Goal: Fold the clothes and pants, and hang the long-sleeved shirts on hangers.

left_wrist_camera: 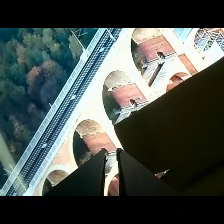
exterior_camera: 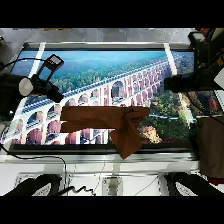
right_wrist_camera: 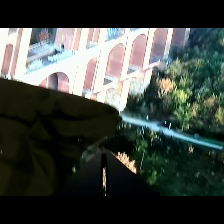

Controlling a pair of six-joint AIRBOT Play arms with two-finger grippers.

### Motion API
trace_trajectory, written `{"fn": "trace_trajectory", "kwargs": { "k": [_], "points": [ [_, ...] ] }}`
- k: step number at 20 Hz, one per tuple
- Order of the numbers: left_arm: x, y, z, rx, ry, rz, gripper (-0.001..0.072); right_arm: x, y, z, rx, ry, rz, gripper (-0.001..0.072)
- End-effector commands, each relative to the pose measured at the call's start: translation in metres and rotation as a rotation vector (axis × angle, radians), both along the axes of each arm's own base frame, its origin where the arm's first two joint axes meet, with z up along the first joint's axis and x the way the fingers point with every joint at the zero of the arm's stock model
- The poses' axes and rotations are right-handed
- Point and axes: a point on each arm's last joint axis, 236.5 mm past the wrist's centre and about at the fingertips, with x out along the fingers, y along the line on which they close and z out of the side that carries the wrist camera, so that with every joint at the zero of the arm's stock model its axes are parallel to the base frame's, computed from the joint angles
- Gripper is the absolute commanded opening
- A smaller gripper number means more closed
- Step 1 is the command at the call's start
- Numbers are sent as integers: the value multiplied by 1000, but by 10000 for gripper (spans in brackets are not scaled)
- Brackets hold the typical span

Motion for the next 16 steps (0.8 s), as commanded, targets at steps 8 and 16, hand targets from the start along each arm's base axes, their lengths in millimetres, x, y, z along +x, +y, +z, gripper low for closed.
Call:
{"fn": "trace_trajectory", "kwargs": {
  "k": [8, 16],
  "points": [
    [1, 0, 0, -1, -3, 0, 89, -91, 54, -158, 153, 439, 260, 547],
    [0, -33, -21, -143, 73, -20, 89, -75, 72, -233, 246, 464, 158, 547]
  ]
}}
